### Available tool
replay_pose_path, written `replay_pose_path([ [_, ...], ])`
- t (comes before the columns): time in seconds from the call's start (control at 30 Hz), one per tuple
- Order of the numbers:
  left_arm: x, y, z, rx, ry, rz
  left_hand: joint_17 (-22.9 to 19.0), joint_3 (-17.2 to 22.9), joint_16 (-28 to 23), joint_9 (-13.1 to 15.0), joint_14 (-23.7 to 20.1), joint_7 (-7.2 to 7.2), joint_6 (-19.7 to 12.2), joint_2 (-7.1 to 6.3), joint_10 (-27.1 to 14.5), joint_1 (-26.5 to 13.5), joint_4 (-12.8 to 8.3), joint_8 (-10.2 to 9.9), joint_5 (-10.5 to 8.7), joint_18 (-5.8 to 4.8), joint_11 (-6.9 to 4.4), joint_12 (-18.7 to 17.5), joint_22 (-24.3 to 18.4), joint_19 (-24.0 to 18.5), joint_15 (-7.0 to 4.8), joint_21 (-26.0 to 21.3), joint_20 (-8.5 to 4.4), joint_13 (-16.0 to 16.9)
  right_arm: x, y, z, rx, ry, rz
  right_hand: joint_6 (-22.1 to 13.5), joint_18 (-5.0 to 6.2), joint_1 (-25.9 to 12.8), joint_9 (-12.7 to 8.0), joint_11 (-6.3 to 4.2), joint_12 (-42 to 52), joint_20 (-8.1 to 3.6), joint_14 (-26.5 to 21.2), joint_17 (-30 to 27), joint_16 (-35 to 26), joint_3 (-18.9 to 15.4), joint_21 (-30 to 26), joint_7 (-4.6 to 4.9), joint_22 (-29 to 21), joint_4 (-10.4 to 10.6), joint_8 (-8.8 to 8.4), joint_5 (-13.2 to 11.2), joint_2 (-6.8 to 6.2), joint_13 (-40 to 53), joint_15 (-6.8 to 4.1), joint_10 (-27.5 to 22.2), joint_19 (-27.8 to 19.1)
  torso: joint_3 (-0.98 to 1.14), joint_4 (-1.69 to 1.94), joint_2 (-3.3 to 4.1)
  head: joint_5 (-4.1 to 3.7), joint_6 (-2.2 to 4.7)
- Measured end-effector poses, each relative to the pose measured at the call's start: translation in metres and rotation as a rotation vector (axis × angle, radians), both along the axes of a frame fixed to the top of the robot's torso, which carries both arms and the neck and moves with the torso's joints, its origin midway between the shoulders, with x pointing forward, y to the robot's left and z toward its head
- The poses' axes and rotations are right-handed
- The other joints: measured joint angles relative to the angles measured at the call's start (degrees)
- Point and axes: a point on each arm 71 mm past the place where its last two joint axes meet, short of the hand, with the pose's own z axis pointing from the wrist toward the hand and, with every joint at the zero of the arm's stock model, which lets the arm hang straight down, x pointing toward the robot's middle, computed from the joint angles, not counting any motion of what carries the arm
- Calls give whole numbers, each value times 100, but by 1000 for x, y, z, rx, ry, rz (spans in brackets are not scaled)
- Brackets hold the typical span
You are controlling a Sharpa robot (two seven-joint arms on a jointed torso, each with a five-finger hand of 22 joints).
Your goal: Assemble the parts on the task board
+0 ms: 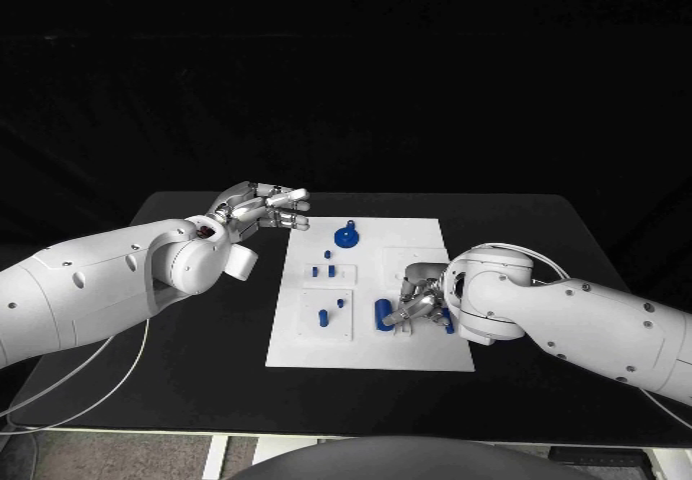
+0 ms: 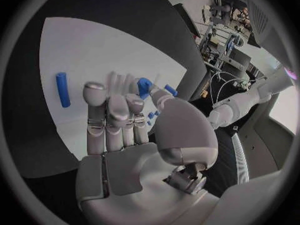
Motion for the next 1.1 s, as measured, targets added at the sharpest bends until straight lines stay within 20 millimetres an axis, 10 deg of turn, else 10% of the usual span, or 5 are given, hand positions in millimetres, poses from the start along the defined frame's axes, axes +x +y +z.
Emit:
replay_pose_path([
  [0.1,0,0,0,1,2,0,0,0,0,0,0,0,0,0,-20,0,0,0,0,0,-20,0,-7,0,0,0,0,0,0,1,-1,2,2,2,0,0,-183,-3,-1,6,0,0,-44,-56,46,-39,0,-3,-549,17,0,302,6,0,1,0,1,1,1,1,-9],
  [0.3,0,0,0,2,4,0,0,0,0,-1,0,0,0,23,-33,-23,0,0,0,0,-7,0,-7,0,0,0,0,0,1,1,-3,4,6,1,0,0,-416,-3,-21,63,0,0,-125,-112,674,-89,0,-36,-866,17,0,513,36,0,21,0,0,1,1,2,-13],
  [1.1,0,0,-1,5,10,0,0,0,0,-2,-40,0,0,23,-41,-23,0,0,0,0,1,0,-18,0,0,0,0,0,4,-3,-9,-1,14,-20,0,0,-733,9,-20,108,0,-4,-182,-112,839,-112,0,-46,-924,17,0,355,49,4,21,0,-1,-1,0,-5,-3],
])
